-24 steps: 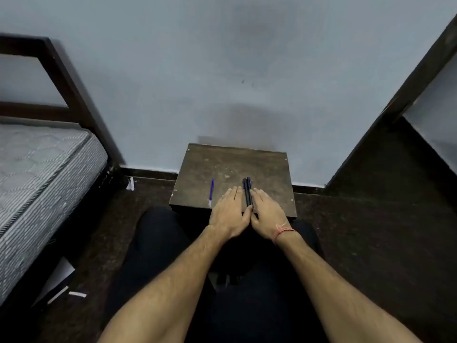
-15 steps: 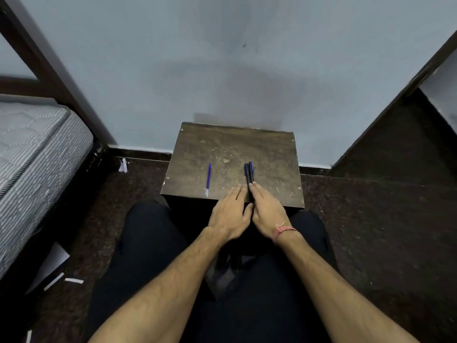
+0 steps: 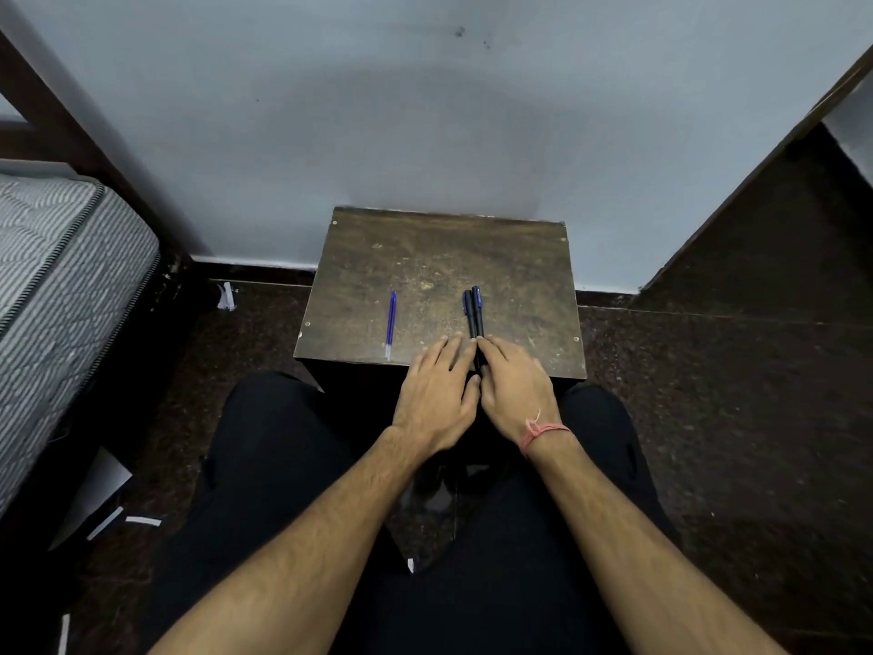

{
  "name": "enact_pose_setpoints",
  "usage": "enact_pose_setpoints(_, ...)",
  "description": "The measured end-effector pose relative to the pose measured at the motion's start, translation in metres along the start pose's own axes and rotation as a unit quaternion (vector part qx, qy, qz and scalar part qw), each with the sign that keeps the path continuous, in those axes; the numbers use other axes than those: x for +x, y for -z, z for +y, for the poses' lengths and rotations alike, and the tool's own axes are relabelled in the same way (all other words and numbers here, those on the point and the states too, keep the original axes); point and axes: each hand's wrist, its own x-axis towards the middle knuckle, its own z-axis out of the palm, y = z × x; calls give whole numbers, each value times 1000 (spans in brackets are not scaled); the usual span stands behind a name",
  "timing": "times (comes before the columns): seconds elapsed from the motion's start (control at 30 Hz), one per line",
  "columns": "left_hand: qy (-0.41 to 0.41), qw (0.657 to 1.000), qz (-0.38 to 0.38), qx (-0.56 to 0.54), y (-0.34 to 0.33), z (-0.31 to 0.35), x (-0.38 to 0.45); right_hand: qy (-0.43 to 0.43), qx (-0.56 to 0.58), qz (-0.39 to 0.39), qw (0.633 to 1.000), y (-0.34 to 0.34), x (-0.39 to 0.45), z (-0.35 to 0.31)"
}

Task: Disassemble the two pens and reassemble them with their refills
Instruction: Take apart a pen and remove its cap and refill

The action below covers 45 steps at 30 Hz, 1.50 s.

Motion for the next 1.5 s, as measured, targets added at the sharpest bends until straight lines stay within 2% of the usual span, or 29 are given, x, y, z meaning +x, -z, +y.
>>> enact_pose_setpoints(0.4,2,1000,8,9,-2,1,1,-15,-60,51,997,7,-11,0)
enact_pose_setpoints(0.67,19,999,34,16,-1,-4,-2,-76,-92,60,991,12,0,-1)
enact_pose_setpoints(0.73,-9,1000,19,6,-11,6,5,-133,-103,58,984,15,-2,16)
enact_pose_setpoints(0.93,1,999,39,-6,-9,2,1,-206,36,97,973,15,-3,21)
enact_pose_setpoints(1.03,15,997,53,-48,-5,6,0,-274,166,143,936,21,-4,20)
enact_pose_setpoints(1.13,43,984,104,-135,4,13,4,-277,318,173,890,26,-8,15)
enact_pose_setpoints(1.23,65,952,99,-283,19,20,15,-238,432,124,861,24,-14,9)
enact_pose_setpoints(1.3,81,915,76,-388,27,21,22,-201,445,65,870,18,-19,1)
enact_pose_setpoints(1.4,83,887,84,-446,25,13,29,-170,430,10,886,9,-22,-5)
enact_pose_setpoints(1.5,61,882,33,-465,18,0,24,-174,494,38,851,9,-15,-1)
